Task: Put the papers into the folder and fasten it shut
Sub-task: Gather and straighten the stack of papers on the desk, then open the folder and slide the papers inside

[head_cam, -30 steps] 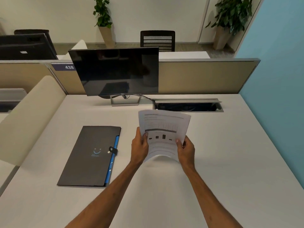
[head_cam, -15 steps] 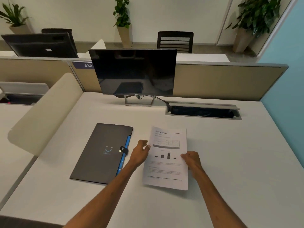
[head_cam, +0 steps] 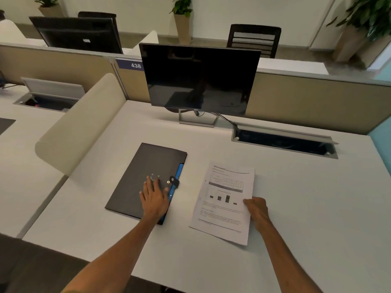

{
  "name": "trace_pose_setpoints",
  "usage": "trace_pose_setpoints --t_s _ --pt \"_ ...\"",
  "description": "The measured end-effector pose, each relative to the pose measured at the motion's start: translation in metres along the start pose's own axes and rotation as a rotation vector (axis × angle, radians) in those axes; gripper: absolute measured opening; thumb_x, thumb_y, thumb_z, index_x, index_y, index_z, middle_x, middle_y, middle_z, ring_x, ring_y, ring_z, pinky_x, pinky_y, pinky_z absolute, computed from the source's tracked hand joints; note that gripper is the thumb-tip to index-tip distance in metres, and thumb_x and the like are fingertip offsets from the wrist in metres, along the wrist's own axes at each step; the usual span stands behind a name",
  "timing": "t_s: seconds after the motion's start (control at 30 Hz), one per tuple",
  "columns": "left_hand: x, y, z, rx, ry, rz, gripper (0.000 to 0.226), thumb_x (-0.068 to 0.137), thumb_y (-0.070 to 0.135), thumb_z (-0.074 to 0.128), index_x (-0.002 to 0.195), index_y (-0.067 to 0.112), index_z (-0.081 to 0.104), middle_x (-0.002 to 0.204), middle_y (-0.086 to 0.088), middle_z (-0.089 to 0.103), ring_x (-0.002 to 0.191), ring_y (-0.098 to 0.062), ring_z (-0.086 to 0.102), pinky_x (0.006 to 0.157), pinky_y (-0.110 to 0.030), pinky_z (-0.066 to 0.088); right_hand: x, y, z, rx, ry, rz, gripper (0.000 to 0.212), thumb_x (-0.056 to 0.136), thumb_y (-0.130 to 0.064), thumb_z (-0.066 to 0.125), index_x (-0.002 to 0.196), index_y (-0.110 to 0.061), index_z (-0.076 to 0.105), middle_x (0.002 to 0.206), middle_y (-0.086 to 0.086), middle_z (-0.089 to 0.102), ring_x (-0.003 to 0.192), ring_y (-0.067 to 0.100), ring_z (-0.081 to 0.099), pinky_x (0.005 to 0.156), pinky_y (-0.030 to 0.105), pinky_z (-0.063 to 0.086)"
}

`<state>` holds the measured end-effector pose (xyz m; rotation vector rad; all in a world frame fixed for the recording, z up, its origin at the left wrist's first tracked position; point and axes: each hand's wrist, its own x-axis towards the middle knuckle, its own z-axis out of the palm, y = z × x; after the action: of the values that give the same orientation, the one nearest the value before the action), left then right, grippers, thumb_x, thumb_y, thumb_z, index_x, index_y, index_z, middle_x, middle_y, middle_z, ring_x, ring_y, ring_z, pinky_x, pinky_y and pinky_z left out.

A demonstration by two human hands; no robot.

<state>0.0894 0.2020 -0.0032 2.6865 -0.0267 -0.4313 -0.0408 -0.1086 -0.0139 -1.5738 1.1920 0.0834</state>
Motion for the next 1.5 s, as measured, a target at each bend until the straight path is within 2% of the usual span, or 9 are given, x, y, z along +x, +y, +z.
trace_pose_setpoints --t_s 0.37,0.53,0.63,0.77,0.93,1.1,1.27,1.43,1.5 --pt "0.020 -0.004 -0.011 0.363 -0.220 0.185 0.075 0.117 0.052 0.029 0.175 0.021 -0.007 0.182 -0.009 -0.018 0.170 -0.038 -0.013 0.137 -0.063 0.004 -0.012 0.006 -0.001 -0.028 0.083 0.014 0.016 0.098 -0.011 0.062 0.084 -0.008 0.069 0.088 0.013 0.072 0.079 0.031 0.067 0.076 0.039 0.056" --pt "0.030 -0.006 -0.026 0.511 -0.271 0.218 0.074 0.114 0.060 0.032 0.172 0.042 -0.009 0.180 -0.005 -0.029 0.167 -0.050 -0.014 0.131 -0.076 0.011 -0.015 0.020 -0.005 0.010 0.113 0.041 0.024 0.097 -0.010 0.062 0.073 -0.011 0.066 0.078 0.010 0.072 0.069 0.028 0.065 0.071 0.037 0.052" --pt "0.033 -0.005 -0.031 0.518 -0.313 0.212 0.074 0.112 0.062 0.034 0.171 0.047 -0.009 0.181 -0.006 -0.022 0.166 -0.054 -0.008 0.128 -0.079 0.020 -0.016 0.029 -0.009 0.045 0.134 0.063 0.025 0.096 -0.009 0.063 0.072 -0.012 0.064 0.077 0.011 0.071 0.076 0.034 0.068 0.072 0.040 0.053" --pt "0.035 -0.006 -0.036 0.562 -0.313 0.291 0.070 0.115 0.059 0.031 0.173 0.044 -0.005 0.183 -0.010 -0.008 0.165 -0.058 0.005 0.125 -0.074 0.034 -0.017 0.036 -0.012 0.049 0.136 0.072 0.024 0.096 -0.008 0.063 0.073 -0.012 0.064 0.079 0.013 0.072 0.080 0.037 0.069 0.078 0.048 0.060" --pt "0.032 -0.009 -0.033 0.679 -0.327 0.329 0.072 0.117 0.054 0.025 0.174 0.030 -0.013 0.182 -0.015 -0.013 0.164 -0.060 0.007 0.123 -0.067 0.044 -0.018 0.040 -0.010 0.033 0.124 0.066 0.024 0.098 -0.009 0.061 0.075 -0.015 0.065 0.087 0.016 0.073 0.093 0.044 0.073 0.088 0.059 0.061" --pt "0.024 -0.004 -0.028 0.716 -0.333 0.311 0.085 0.116 0.039 0.043 0.173 0.020 -0.016 0.180 -0.020 -0.018 0.163 -0.062 0.005 0.122 -0.069 0.043 -0.018 0.043 -0.008 0.025 0.116 0.033 0.018 0.100 -0.010 0.061 0.083 -0.012 0.067 0.096 0.021 0.076 0.095 0.046 0.073 0.088 0.059 0.061" --pt "0.018 -0.003 -0.025 0.643 -0.229 0.258 0.083 0.112 0.016 0.048 0.174 0.010 -0.006 0.183 -0.016 -0.001 0.163 -0.056 0.016 0.118 -0.062 0.050 -0.017 0.046 -0.007 0.024 0.125 0.007 0.018 0.100 -0.012 0.060 0.084 -0.018 0.067 0.091 0.015 0.073 0.083 0.037 0.071 0.084 0.053 0.062" --pt "0.015 -0.012 -0.030 0.691 -0.109 0.247 0.071 0.112 0.016 0.049 0.173 0.011 0.012 0.178 -0.011 0.023 0.157 -0.038 0.036 0.118 -0.053 0.051 -0.014 0.049 -0.006 -0.002 0.128 -0.020 0.014 0.101 -0.014 0.060 0.093 -0.009 0.071 0.089 0.013 0.073 0.073 0.029 0.068 0.076 0.044 0.061" --pt "0.018 -0.016 -0.038 0.741 -0.034 0.290 0.075 0.110 0.012 0.051 0.173 0.012 0.012 0.171 -0.011 0.032 0.147 -0.034 0.048 0.106 -0.045 0.060 -0.011 0.050 -0.007 -0.026 0.137 -0.026 0.016 0.100 -0.014 0.061 0.092 -0.004 0.071 0.088 0.013 0.073 0.069 0.026 0.067 0.071 0.038 0.058"
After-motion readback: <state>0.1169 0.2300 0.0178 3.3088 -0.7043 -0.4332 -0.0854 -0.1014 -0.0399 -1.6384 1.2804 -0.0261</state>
